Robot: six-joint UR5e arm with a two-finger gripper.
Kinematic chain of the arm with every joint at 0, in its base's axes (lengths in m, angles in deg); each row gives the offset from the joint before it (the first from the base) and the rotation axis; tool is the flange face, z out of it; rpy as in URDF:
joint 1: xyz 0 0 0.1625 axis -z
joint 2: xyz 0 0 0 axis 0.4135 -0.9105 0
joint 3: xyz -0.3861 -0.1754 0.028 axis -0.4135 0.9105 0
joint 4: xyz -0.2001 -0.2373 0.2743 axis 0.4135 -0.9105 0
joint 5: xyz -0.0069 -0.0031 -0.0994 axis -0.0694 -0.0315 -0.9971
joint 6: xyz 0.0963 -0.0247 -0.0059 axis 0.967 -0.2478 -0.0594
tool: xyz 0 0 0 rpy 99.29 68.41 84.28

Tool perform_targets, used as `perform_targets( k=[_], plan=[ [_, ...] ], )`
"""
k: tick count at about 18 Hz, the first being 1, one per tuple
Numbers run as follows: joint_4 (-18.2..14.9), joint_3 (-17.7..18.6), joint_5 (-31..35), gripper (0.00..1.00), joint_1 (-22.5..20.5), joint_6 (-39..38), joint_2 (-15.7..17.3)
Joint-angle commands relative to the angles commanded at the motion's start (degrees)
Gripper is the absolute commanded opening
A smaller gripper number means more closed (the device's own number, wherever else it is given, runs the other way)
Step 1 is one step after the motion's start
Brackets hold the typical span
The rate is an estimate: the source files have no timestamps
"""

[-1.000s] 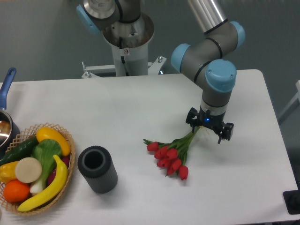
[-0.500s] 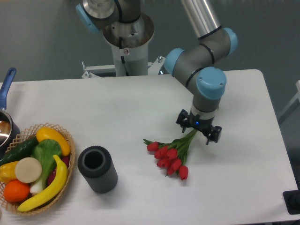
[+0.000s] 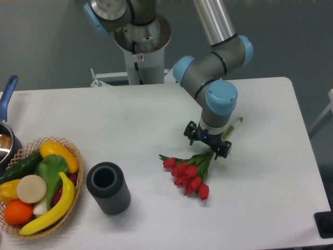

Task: Pick up the flowers from the table
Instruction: 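Lower the open gripper onto the green stems of the red tulips, then close the gripper around the tulip stems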

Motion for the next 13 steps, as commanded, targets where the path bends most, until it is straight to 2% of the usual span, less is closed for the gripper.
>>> perform_targets(
  k=[1, 3, 6, 7, 10, 13],
  plan=[
    [0.0, -0.26, 0.0, 0.35, 0.0, -0.26, 0.0],
    [-0.17, -0.79, 0.09, 0.35, 0.0, -0.35, 0.17],
    [-0.09, -1.14, 0.09, 0.28, 0.0, -0.53, 0.35],
    [0.09, -1.67, 0.09, 0.24, 0.0, -0.18, 0.27],
    [-0.09, -3.78, 0.09, 0.01, 0.0, -0.09, -0.09],
    [-0.17, -4.74, 0.09, 0.0, -0.09, -0.09, 0.09]
  ],
)
